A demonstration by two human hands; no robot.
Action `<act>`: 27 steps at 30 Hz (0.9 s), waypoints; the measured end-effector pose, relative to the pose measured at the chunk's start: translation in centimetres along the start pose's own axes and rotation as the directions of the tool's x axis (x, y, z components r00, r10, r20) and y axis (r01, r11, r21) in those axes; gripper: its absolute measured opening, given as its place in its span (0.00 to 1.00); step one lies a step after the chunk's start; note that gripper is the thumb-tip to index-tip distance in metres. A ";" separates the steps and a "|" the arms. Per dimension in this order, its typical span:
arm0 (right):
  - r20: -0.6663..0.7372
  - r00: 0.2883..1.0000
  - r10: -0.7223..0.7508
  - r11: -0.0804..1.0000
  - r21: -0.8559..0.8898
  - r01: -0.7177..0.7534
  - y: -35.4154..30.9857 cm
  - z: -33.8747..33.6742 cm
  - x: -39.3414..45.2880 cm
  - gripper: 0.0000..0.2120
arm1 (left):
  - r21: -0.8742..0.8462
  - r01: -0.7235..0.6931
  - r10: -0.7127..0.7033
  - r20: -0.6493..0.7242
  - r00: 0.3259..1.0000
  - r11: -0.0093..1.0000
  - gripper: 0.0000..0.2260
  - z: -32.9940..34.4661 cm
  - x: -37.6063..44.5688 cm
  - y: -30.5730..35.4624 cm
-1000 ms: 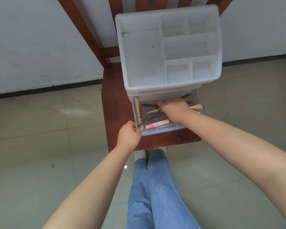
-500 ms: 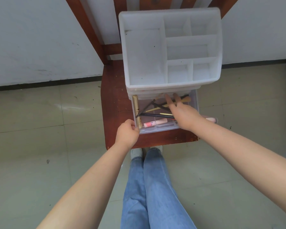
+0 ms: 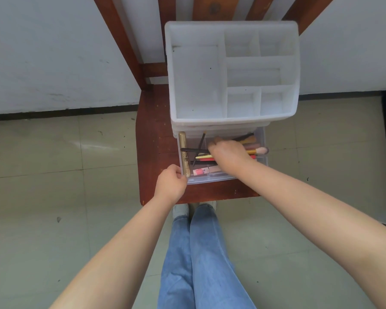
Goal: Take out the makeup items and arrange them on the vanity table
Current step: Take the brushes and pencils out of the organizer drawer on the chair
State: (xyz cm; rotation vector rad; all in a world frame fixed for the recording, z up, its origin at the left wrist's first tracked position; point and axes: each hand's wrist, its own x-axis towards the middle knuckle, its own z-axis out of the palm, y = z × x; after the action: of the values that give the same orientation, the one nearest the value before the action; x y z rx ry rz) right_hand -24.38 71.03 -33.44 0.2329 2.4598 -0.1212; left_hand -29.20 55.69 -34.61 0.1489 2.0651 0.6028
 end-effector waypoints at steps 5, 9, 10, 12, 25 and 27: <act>0.012 1.000 0.012 0.999 -0.048 -0.012 0.2 2.0 0.8 0.19 | -0.023 0.002 -0.002 0.003 1.000 1.000 0.05 0.0 -0.1 0.2; -0.112 0.994 0.005 0.994 -0.106 -0.017 0.6 2.7 1.2 0.17 | -0.021 0.005 -0.004 0.006 1.000 1.000 0.03 0.0 -0.1 0.4; -0.175 0.985 -0.008 0.985 -0.169 -0.022 0.7 2.9 1.4 0.15 | -0.019 0.001 -0.001 0.005 1.000 1.000 0.03 0.0 -0.1 0.4; -0.211 0.977 -0.006 0.971 -0.235 -0.045 0.8 3.0 1.8 0.13 | -0.009 -0.006 0.006 0.006 1.000 1.000 0.03 -0.1 -0.1 0.4; -0.101 0.990 -0.093 0.988 -0.129 0.080 1.4 2.0 1.4 0.21 | -0.019 0.022 -0.022 0.005 1.000 1.000 0.09 -0.2 0.1 0.1; -0.041 0.994 -0.101 0.989 -0.112 0.096 1.5 1.5 0.6 0.19 | -0.002 0.035 -0.035 0.009 0.999 0.999 0.11 -0.1 0.0 0.3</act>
State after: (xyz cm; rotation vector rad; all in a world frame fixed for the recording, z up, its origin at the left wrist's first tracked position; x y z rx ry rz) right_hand -23.61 72.40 -35.02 0.0671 2.5150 -0.0223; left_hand -29.38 55.91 -34.44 0.1138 2.0542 0.5818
